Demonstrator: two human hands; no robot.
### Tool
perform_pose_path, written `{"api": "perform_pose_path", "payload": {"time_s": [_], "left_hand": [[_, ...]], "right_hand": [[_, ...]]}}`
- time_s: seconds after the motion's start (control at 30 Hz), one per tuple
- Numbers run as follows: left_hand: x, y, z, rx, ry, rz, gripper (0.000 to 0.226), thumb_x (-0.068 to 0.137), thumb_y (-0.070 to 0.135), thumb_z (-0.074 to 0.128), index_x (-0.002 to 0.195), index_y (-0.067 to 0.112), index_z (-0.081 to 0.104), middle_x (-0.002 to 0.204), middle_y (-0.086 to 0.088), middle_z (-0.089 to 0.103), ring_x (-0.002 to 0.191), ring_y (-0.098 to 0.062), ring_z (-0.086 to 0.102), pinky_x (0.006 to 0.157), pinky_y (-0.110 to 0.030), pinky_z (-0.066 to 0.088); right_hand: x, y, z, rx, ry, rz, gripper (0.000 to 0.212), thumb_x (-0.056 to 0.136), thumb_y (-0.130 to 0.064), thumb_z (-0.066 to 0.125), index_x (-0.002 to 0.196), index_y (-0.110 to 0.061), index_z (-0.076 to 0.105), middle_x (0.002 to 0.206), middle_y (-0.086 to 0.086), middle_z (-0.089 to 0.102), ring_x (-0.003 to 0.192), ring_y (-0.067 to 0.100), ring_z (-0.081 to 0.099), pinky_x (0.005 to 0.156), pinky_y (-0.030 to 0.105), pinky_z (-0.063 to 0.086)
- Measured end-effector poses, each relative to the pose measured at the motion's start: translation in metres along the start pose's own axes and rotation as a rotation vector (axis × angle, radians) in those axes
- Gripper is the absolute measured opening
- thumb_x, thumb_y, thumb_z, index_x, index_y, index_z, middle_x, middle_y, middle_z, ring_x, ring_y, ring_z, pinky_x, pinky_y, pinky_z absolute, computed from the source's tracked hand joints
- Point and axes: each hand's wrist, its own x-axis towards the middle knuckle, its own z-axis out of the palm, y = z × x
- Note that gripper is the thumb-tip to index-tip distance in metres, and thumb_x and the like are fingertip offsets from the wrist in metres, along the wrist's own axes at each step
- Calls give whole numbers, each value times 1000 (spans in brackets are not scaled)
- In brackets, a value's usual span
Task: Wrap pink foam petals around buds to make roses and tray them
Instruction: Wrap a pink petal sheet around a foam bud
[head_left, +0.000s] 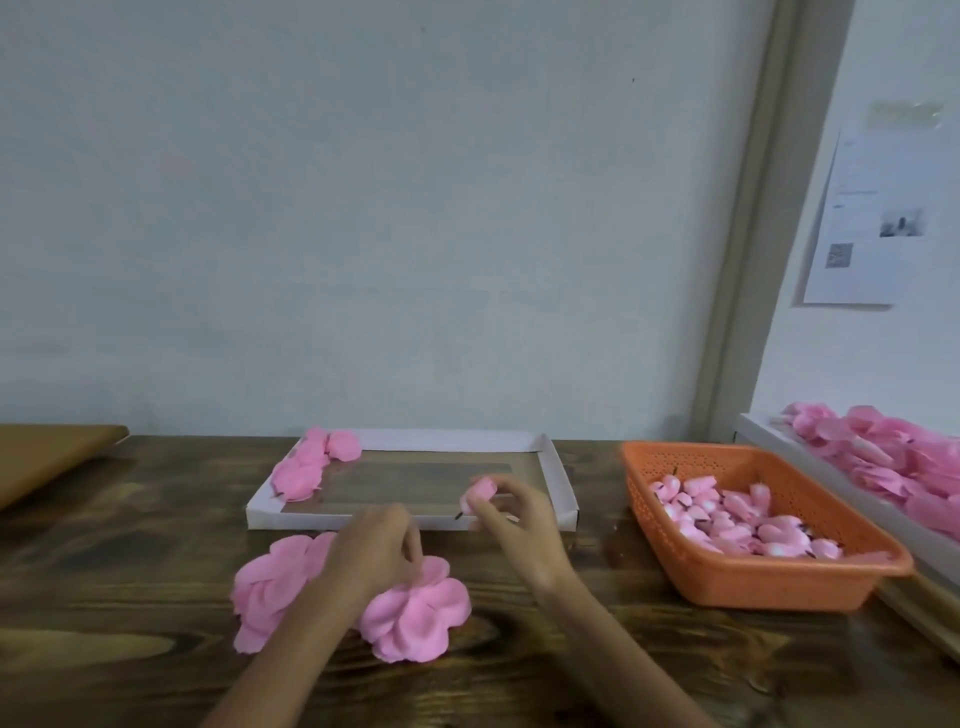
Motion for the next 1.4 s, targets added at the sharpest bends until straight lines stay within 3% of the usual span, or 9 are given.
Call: {"api": "perform_pose_path", "payload": {"time_s": [0.03, 0.13, 0.23, 0.33, 0.43, 0.5, 0.9, 1.2, 1.4], "left_hand": [[-2, 4, 5, 251, 111, 11, 59, 57, 43, 94, 84, 1, 62, 77, -16, 63, 68, -32, 56, 50, -38, 35], [18, 5, 13, 709, 356, -366, 47, 47, 20, 102, 60, 7, 58, 57, -15, 50, 48, -30, 50, 55, -54, 11], [9, 0, 12, 1228, 1113, -421, 29, 65, 2, 92, 74, 0, 64, 93, 24, 60, 94, 34, 43, 100, -39, -3], [20, 4, 18, 1332, 1153, -428, 26, 75, 9, 89, 86, 9, 65, 75, 41, 62, 92, 38, 39, 95, 7, -5], [27, 10, 27, 1432, 1125, -514, 20, 83, 22, 85, 96, 13, 72, 102, 3, 74, 76, -3, 67, 93, -1, 33], [29, 13, 34, 1497, 1137, -557, 18, 86, 25, 82, 101, 18, 75, 112, -7, 70, 100, -20, 67, 74, -15, 53], [35, 18, 54, 1580, 1043, -625, 24, 93, 26, 78, 111, 12, 74, 110, -9, 75, 102, -23, 71, 96, -37, 57], [32, 17, 51, 1619, 1038, -603, 9, 90, 26, 77, 90, 19, 81, 91, -2, 77, 87, -15, 72, 79, -23, 58], [31, 16, 44, 1374, 1100, -276, 13, 94, 28, 76, 87, 22, 66, 82, -2, 75, 80, -22, 71, 78, -39, 58]], "right_hand": [[-3, 8, 0, 8, -7, 17, 11, 100, -27, 70, 96, -17, 75, 97, 0, 77, 94, 19, 74, 88, 42, 64], [-11, 23, -4, 117, -25, 58, 11, 99, -25, 71, 100, -16, 77, 98, 4, 78, 99, 19, 74, 84, 33, 62], [-13, 26, -10, 180, -7, 115, 19, 98, -28, 74, 113, -16, 75, 100, 3, 79, 100, 14, 74, 82, 25, 59], [-14, 27, -14, 194, -5, 141, 17, 99, -28, 72, 99, -10, 75, 100, 7, 77, 91, 10, 71, 80, 22, 57], [-16, 29, -14, 176, -20, 164, 20, 99, -30, 72, 95, -11, 77, 97, 2, 78, 85, 7, 70, 79, 22, 57], [-17, 31, -13, 182, -31, 167, 19, 98, -30, 74, 98, -11, 78, 98, 4, 78, 89, 9, 71, 79, 23, 58], [-17, 31, -12, 210, -10, 193, 17, 96, -28, 76, 101, -12, 78, 96, 3, 78, 87, 8, 71, 77, 22, 58], [-17, 30, -12, 191, -17, 188, 16, 95, -30, 77, 100, -15, 79, 98, 0, 78, 91, 9, 72, 79, 22, 58], [-13, 24, -18, 249, -71, 72, 29, 98, -37, 73, 92, -10, 70, 105, 5, 72, 109, 18, 70, 92, 28, 59]]}}
